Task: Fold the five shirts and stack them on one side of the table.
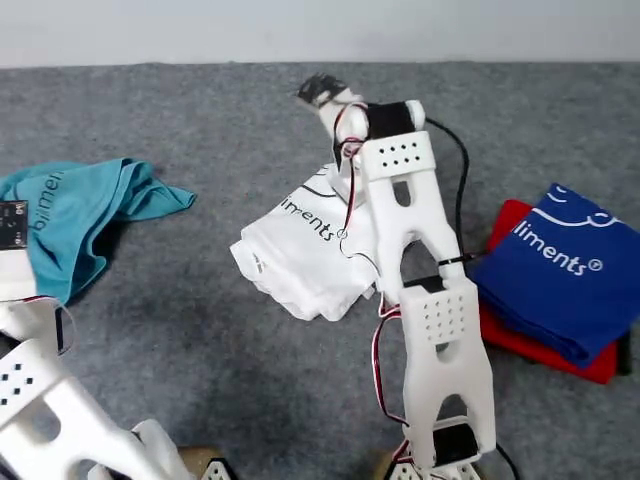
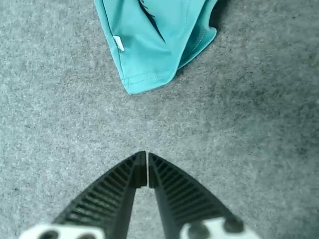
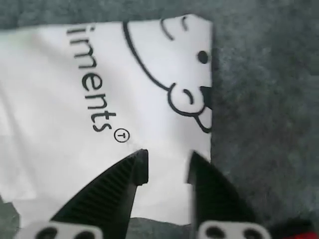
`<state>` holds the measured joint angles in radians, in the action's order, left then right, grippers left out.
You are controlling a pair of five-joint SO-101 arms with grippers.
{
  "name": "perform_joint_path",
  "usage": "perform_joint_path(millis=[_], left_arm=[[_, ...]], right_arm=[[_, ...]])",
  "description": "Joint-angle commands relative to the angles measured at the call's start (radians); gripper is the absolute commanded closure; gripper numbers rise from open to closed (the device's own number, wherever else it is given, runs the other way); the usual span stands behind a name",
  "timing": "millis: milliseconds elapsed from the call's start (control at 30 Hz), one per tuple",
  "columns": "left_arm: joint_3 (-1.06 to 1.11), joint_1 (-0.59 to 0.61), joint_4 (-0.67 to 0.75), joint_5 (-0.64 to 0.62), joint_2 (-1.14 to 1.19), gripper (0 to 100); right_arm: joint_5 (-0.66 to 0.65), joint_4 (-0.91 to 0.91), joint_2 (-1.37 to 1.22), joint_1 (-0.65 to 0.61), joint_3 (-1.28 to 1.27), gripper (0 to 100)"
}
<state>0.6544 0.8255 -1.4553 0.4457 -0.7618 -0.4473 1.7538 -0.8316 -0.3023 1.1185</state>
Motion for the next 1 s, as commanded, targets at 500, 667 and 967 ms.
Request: perform_joint_path(millis=[500,667,967], left_arm=[[-0.008,-0.003,0.015,-0.006,-0.031,98],[-0.008,0.000,0.015,-0.006,-0.031,98],[-0.008,0.000,0.015,-0.006,-0.031,98]], right_arm=[[0.098,0.007,0.222,-0.165,-0.680,98.9],[0.137,0.024,0.154,-0.288,-0.680,98.9],[0.133,0.042,0.182,-0.355,-0.526,98.9]])
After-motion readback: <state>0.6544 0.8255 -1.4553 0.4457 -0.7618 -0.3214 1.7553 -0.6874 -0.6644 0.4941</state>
